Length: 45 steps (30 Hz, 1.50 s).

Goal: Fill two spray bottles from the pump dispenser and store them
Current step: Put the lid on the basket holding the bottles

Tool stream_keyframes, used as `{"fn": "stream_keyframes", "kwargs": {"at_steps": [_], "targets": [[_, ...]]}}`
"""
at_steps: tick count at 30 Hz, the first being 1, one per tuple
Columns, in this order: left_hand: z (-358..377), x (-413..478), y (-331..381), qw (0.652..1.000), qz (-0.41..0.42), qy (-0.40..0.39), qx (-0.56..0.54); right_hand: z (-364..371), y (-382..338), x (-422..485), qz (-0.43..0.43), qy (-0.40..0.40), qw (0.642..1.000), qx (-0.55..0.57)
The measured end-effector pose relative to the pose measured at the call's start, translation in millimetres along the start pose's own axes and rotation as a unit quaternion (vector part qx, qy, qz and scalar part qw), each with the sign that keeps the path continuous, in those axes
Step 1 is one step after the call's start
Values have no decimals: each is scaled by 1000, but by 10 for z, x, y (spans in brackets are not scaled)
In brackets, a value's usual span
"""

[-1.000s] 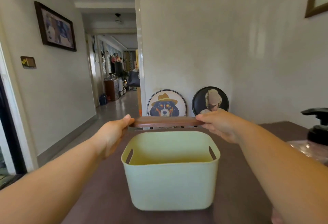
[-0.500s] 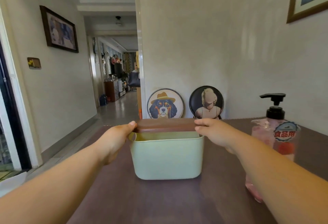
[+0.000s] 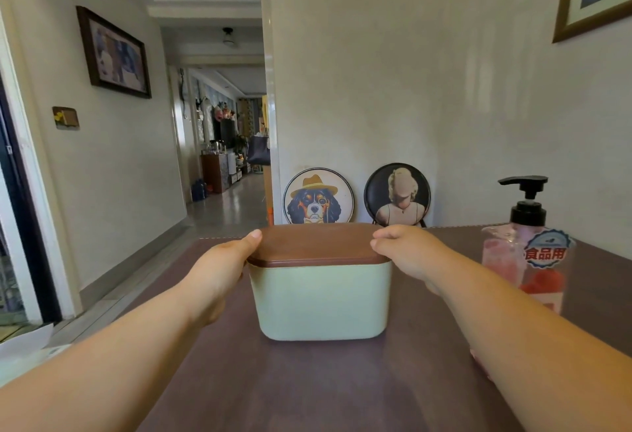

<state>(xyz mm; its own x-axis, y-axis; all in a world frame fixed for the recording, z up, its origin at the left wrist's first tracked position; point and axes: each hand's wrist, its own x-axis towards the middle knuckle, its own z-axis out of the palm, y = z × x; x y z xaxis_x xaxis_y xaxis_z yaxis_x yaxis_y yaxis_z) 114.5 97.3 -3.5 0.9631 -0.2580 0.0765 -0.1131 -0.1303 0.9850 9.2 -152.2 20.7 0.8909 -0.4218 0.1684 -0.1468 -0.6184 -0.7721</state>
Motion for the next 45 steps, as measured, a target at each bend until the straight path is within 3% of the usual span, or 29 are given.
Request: {"fn": "stream_keyframes", "kwargs": {"at_steps": [5, 8, 13, 18, 36, 45], "targets": [[15, 42, 42, 996, 4, 40, 73, 26, -43, 78, 43, 6, 997, -68], [13, 198, 83, 994, -3, 63, 87, 59, -61, 184, 49, 45, 997, -48], [33, 426, 61, 994, -23, 48, 98, 155, -97, 361, 48, 5, 998, -51], [89, 463, -86, 983, 10, 33, 181, 179, -65, 429, 40, -11, 986, -161], [243, 826, -140, 987, 10, 49, 154, 292, 116, 928, 31, 7, 984, -173], [504, 1648, -75, 970, 1, 81, 229, 425, 151, 1780, 29, 1, 964, -263]]}}
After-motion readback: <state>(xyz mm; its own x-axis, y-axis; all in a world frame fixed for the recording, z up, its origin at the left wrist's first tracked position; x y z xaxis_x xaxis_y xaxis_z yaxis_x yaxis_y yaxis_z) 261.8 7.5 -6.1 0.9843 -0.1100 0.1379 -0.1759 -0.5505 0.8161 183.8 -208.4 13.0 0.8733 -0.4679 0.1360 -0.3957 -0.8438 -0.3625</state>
